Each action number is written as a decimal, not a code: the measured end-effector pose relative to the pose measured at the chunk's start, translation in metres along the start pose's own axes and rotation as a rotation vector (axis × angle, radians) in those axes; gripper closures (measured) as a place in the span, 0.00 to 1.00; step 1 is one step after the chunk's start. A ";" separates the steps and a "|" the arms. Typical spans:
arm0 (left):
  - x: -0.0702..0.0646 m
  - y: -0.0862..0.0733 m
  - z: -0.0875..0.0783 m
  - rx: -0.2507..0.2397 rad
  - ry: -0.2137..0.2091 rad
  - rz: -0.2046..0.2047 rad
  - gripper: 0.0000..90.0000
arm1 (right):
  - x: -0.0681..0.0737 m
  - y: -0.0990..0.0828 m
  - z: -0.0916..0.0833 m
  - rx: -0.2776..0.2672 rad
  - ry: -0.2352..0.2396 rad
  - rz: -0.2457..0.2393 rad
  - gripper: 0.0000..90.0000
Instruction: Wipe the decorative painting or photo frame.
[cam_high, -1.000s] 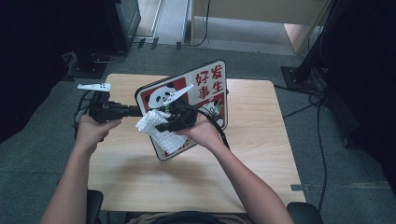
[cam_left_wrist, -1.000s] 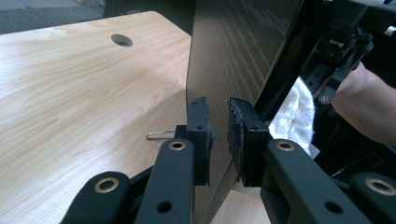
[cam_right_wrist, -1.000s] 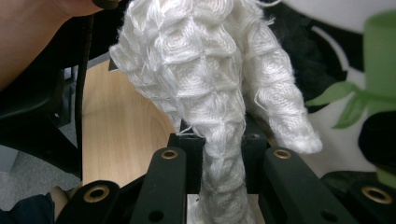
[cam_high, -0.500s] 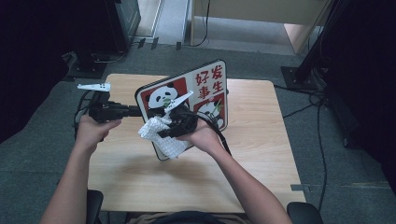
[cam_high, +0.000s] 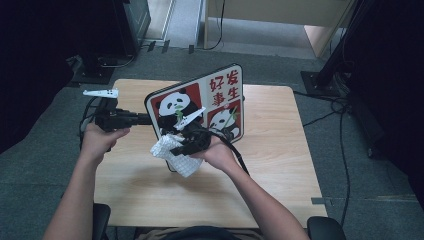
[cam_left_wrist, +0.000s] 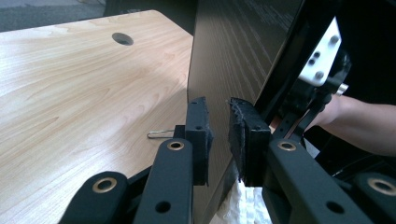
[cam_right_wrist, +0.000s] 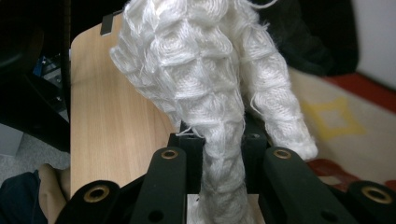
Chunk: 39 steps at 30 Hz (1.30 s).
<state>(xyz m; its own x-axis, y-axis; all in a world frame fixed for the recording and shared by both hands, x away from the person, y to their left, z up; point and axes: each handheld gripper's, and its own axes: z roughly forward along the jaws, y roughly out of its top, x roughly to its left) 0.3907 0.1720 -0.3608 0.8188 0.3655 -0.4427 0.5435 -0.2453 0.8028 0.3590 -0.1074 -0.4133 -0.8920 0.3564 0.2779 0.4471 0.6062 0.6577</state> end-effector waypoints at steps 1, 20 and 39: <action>0.000 0.000 0.000 0.001 0.000 0.000 0.86 | 0.000 -0.002 0.002 -0.002 0.003 -0.003 0.86; 0.002 -0.001 0.001 0.001 -0.001 -0.012 0.85 | -0.004 -0.032 0.027 0.037 0.029 0.017 0.86; 0.002 -0.002 0.001 0.004 -0.001 -0.020 0.84 | -0.009 -0.051 0.044 0.053 0.051 0.024 0.86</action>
<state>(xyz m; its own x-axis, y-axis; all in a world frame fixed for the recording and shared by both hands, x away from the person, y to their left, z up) 0.3920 0.1723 -0.3639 0.8079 0.3692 -0.4593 0.5606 -0.2410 0.7923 0.3467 -0.1106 -0.4801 -0.8824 0.3360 0.3293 0.4705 0.6349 0.6128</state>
